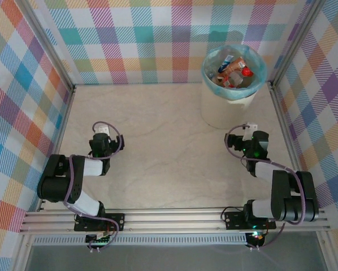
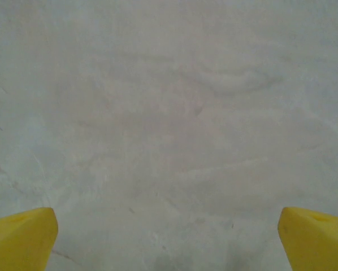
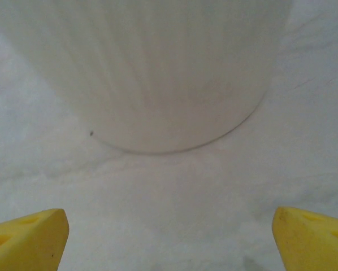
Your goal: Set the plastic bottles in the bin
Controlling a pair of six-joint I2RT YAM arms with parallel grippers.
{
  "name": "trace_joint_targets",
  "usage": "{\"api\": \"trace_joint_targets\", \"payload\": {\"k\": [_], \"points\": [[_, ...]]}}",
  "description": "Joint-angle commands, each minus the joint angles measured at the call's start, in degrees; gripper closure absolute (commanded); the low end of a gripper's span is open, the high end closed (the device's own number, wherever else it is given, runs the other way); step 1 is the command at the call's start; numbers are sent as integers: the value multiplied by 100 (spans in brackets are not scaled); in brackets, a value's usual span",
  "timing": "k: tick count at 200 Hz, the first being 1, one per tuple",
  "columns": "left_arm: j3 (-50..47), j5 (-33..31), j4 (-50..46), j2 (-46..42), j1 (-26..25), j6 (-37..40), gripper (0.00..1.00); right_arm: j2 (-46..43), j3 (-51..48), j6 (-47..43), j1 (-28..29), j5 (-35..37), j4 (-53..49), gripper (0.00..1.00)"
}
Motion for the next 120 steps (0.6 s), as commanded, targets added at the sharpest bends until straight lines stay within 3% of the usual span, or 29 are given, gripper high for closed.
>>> {"api": "trace_joint_targets", "payload": {"k": [1,19,45,57,80,120], "points": [[180,501,380,14,32,91,0,-245,-462,-353,-71,-733,1240,7],[166,459,474,42,6,115,0,2,-610,-39,-169,-419,1840,4],[168,461,456,35,-3,116,0,1361,-351,74,-174,-572,2829,2],[176,444,452,31,-12,124,0,1101,167,-36,-26,-84,1341,0],[188,426,419,40,-31,142,0,1190,223,-146,307,685,1400,0],[195,414,415,44,-38,158,0,1160,241,-143,306,698,1306,0]]}}
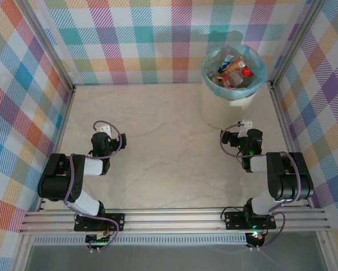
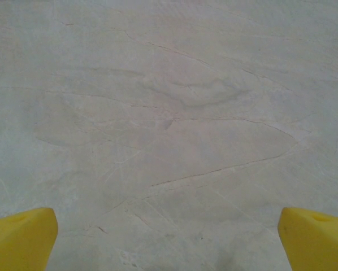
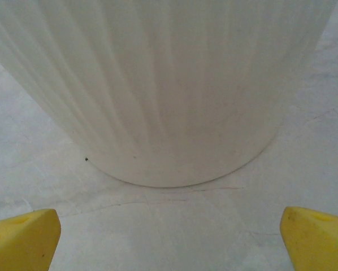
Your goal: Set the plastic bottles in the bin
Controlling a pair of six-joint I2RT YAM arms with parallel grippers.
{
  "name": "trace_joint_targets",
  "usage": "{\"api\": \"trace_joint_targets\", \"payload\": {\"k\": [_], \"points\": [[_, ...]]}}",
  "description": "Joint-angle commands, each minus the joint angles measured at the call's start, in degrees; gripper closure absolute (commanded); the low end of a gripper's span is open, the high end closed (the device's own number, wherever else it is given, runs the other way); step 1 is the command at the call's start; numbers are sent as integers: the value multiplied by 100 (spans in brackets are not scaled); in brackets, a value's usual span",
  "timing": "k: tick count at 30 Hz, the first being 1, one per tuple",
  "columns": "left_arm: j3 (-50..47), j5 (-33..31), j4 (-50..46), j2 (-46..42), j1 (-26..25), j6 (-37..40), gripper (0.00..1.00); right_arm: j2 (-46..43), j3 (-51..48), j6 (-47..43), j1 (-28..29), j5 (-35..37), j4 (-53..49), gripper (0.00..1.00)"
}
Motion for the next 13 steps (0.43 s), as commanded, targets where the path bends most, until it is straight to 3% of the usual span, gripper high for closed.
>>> {"api": "trace_joint_targets", "payload": {"k": [1,13], "points": [[119,62,207,7,-29,95,0,-90,46,-87,-7,216,-21,0],[102,1,238,-6,-77,130,0,-89,37,-91,-6,221,-7,0]]}}
